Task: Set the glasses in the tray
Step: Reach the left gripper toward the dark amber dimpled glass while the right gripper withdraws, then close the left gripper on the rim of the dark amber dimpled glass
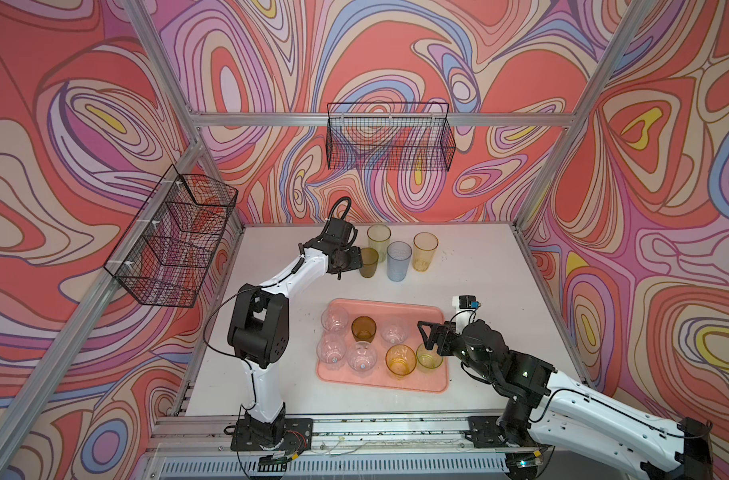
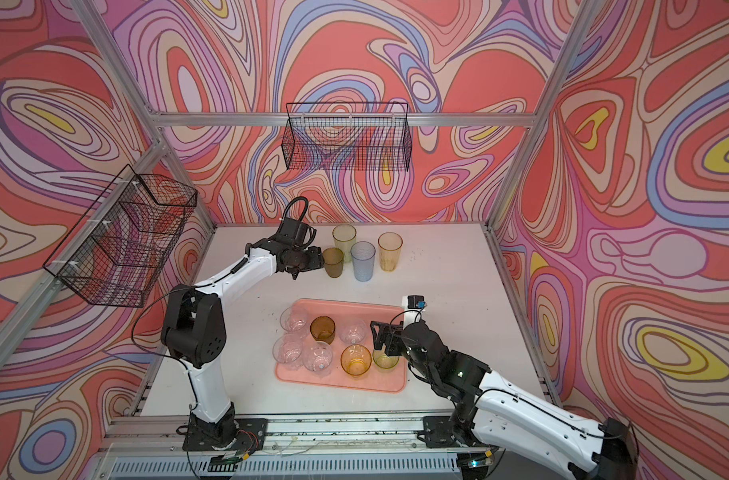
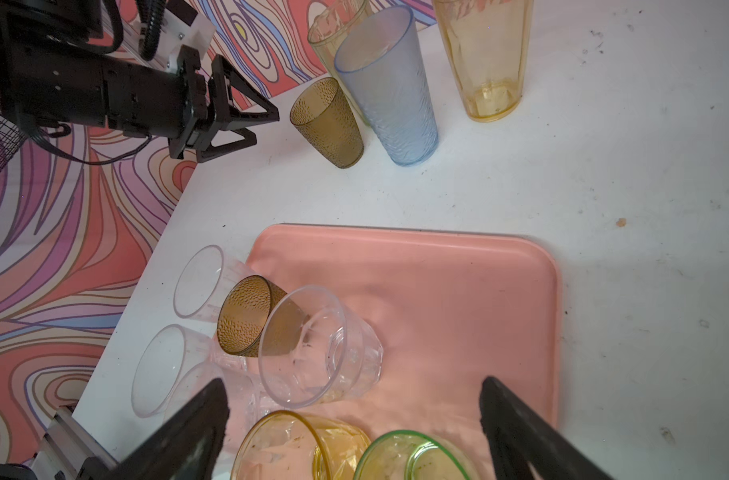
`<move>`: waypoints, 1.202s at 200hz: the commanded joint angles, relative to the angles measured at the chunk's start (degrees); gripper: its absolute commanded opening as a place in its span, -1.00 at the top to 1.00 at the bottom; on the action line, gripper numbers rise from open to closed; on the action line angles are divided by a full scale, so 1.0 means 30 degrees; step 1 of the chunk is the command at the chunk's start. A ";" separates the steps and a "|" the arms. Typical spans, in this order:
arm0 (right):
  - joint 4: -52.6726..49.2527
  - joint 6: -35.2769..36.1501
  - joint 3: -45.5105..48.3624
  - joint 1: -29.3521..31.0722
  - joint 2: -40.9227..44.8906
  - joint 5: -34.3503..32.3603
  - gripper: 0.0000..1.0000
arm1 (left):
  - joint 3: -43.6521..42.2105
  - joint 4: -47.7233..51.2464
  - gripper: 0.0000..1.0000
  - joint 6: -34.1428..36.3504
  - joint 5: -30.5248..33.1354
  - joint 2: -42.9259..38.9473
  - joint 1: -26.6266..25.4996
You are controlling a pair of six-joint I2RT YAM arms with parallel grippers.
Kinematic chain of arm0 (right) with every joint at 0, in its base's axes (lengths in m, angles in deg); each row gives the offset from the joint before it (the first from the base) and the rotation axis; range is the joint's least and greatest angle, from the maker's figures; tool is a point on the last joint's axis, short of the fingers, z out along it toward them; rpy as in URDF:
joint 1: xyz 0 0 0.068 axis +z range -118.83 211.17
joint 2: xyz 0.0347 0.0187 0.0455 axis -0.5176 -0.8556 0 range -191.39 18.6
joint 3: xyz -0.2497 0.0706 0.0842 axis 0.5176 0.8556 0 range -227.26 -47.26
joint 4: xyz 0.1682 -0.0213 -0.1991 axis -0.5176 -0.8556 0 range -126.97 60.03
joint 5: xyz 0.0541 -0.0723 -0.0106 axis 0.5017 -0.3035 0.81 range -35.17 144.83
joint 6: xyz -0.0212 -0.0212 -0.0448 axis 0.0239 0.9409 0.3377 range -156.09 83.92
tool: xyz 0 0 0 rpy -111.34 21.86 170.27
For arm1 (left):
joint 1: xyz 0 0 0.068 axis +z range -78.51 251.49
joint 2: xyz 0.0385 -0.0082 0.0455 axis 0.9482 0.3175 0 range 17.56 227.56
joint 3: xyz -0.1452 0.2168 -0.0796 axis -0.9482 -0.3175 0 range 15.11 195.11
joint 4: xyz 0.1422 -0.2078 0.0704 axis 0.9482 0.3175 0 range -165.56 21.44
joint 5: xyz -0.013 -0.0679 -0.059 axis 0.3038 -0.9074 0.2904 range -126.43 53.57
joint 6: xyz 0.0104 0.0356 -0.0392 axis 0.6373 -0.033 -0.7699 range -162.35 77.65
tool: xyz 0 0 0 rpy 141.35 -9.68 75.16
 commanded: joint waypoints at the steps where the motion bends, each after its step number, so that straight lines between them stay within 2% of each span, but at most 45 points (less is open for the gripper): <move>1: -0.0551 -0.0259 0.0178 0.0104 0.0025 -0.0243 -0.96 | 0.0658 0.0525 -0.31 0.0244 -0.0326 0.0646 0.0100; 67: -0.1201 -0.0722 -0.0090 0.0111 -0.0022 -0.0410 -0.95 | 0.2528 0.1127 -0.12 0.0521 -0.0300 0.2838 0.0192; 108: -0.1401 -0.1119 -0.0085 0.0122 -0.0049 -0.0600 -0.95 | 0.2844 0.1232 0.02 0.0726 0.0020 0.3177 0.0214; 138: -0.1227 -0.1178 -0.0093 0.0115 -0.0290 -0.0624 -0.95 | 0.2811 0.1459 0.26 0.0691 -0.0044 0.3211 0.0214; 178: -0.1154 -0.1347 -0.0293 0.0119 -0.0651 -0.0552 -0.95 | 0.1923 0.1054 0.27 0.0831 -0.0291 0.2614 0.0211; 201: -0.1013 -0.1610 -0.0304 0.0116 -0.0724 -0.0413 -0.95 | 0.1530 0.0933 0.55 0.0887 -0.0308 0.2234 0.0193; 228: -0.0845 -0.2158 -0.0083 0.0104 -0.0586 -0.0433 -0.95 | 0.0928 0.0729 0.62 0.0895 -0.0412 0.1708 0.0214; 240: -0.0779 -0.2416 0.0054 0.0124 -0.0506 -0.0483 -0.95 | 0.0654 0.0657 0.75 0.0921 -0.0389 0.1410 0.0207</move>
